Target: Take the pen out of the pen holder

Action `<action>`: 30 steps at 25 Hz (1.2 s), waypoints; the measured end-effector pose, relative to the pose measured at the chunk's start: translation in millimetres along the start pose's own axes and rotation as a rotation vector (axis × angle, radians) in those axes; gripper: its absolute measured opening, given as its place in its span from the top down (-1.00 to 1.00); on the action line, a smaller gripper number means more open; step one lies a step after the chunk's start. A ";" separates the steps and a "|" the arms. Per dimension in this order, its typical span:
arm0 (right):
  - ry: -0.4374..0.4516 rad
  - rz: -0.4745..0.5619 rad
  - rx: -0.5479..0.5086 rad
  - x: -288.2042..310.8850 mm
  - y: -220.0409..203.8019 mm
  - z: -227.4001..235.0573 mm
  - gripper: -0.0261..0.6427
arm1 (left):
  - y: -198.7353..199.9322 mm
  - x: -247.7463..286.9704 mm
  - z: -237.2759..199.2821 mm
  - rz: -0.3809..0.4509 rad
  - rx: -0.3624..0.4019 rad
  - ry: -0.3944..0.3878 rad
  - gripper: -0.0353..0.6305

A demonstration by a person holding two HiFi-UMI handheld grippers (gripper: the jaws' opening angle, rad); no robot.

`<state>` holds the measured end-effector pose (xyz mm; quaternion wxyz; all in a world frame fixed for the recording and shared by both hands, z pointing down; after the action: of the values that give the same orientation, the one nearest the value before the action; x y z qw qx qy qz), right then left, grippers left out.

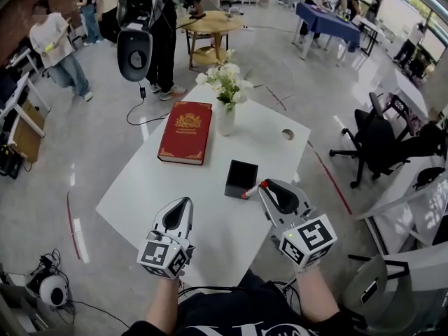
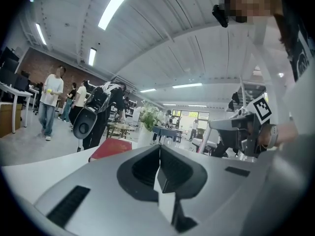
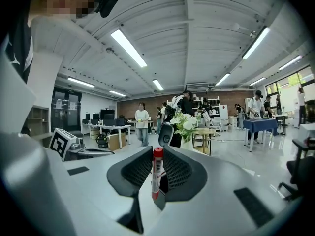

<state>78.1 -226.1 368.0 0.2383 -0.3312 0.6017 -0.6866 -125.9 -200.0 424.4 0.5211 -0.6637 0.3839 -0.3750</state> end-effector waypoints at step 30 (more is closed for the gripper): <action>-0.076 -0.050 0.012 -15.6 -44.9 -19.6 0.69 | 8.6 -9.8 -16.0 0.031 0.031 -0.035 0.88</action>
<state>77.1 -194.4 408.5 0.2457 -0.3705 0.5797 -0.6829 -145.3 -199.1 417.9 0.5436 -0.6559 0.3793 -0.3612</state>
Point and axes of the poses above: the fingertips, and each gripper's own axes: x forward along the fingers, z to its right, y out of its top, the point moved 3 cm from there along -x, backward along the fingers, and after that the axes turned 1 degree about x, right-handed, at the moved point
